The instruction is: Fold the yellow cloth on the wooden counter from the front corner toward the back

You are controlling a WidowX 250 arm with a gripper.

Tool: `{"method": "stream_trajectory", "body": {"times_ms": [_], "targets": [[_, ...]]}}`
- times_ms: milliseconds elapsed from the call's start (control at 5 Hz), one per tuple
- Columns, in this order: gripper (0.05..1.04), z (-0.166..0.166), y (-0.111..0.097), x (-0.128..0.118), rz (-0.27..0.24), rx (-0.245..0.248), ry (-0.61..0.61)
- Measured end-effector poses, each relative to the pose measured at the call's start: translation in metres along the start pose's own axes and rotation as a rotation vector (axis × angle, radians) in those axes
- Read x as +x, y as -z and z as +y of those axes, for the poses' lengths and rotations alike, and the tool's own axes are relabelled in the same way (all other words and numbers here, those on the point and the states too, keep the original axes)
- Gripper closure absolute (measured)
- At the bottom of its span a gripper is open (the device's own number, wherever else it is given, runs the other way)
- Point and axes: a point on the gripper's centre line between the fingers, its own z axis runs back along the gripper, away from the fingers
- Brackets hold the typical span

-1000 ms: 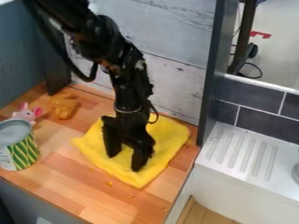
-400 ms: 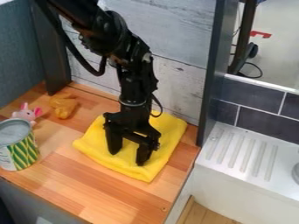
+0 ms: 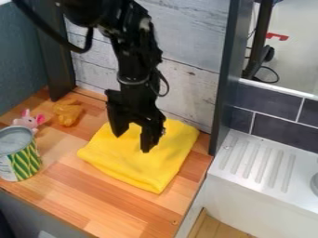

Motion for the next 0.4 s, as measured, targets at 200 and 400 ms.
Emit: {"method": "stream_trajectory", "body": {"times_ms": [200,400], "targets": [[0.083,0.007,-0.031,-0.033,0.005,0.029,-0.002],[0.083,0.033,-0.046,-0.074,0.074,0.031,-0.087]]}}
